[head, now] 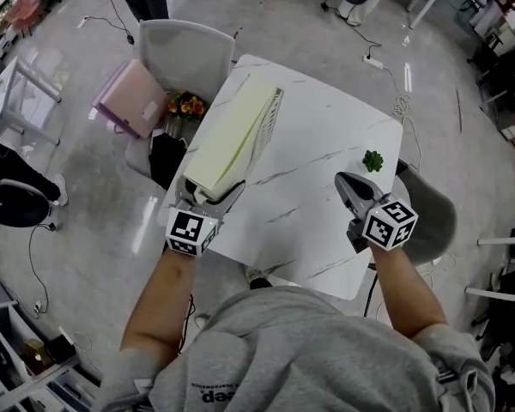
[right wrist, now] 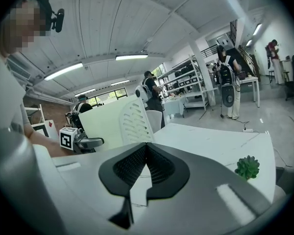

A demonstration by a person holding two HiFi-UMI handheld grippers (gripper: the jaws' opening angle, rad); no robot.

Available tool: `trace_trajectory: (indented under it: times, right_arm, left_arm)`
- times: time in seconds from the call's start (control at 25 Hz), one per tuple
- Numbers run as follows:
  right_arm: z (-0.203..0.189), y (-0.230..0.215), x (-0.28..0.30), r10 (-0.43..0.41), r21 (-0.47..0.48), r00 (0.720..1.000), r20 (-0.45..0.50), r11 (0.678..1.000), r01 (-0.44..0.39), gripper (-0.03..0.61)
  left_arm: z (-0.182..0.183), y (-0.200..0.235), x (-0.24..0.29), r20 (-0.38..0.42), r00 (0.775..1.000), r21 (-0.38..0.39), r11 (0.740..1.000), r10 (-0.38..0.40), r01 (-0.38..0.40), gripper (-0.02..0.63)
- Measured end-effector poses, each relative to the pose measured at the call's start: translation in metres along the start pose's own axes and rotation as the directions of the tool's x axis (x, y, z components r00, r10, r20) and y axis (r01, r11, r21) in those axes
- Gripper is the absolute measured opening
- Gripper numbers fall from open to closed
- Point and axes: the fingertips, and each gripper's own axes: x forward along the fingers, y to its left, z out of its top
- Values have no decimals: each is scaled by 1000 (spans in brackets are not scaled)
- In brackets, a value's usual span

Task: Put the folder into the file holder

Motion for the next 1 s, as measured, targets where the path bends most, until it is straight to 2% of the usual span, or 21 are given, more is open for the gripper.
trace_trajectory:
  times: [0.28, 0.44, 0.56, 0.68, 0.8, 1.0]
  right_arm:
    - [16, 39, 12, 75, -30, 997, 17, 997, -74, 3]
    - [26, 79, 34, 155, -66, 988, 24, 986, -153, 3]
    - [31, 116, 49, 220, -89, 975, 21, 972, -217, 3]
    - [35, 162, 60, 288, -117, 957, 13, 951, -285, 3]
    - [37, 217, 72, 366, -147, 931, -1, 920, -362, 3]
    - [31, 320, 92, 484, -194, 874, -27, 856, -480, 3]
  left_arm:
    - [23, 3, -54, 43, 998, -66, 997, 50, -47, 469]
    - [23, 14, -106, 52, 992, -120, 987, 119, -112, 468]
    - [21, 29, -153, 53, 981, -171, 969, 189, -177, 468]
    - [20, 45, -208, 49, 960, -226, 940, 274, -256, 466]
    - [20, 59, -272, 51, 930, -263, 904, 363, -338, 460]
    - [21, 75, -383, 54, 870, -275, 845, 490, -459, 356]
